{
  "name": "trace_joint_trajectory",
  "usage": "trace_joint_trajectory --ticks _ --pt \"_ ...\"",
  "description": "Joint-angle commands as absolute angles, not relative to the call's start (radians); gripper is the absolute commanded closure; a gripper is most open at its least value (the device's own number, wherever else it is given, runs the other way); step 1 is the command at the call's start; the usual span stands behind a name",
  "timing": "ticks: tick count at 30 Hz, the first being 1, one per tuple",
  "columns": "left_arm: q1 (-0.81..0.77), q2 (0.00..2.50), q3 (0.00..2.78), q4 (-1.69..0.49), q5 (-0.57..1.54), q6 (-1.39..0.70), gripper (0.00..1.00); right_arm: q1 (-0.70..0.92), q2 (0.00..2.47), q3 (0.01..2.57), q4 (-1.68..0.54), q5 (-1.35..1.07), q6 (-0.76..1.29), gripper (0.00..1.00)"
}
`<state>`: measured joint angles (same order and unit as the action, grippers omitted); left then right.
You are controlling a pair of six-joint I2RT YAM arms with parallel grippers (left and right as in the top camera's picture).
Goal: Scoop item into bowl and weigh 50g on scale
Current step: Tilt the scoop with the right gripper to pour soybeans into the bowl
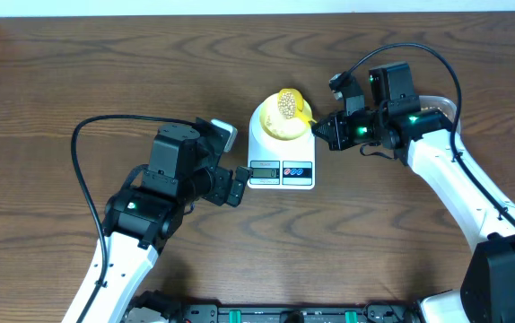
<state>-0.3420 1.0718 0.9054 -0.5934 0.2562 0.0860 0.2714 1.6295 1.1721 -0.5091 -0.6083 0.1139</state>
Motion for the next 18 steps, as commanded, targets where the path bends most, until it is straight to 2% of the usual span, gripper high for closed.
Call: trace_joint_trajectory --ticks 1,18 --pt "-0.337 1.072 0.905 -0.589 0.25 0.093 0.02 0.277 1.608 1.176 -0.509 -0.604 0.088 0.98" --pt "-0.337 1.072 0.905 -0.589 0.25 0.093 0.02 0.277 1.608 1.176 -0.508 -0.555 0.055 0.98"
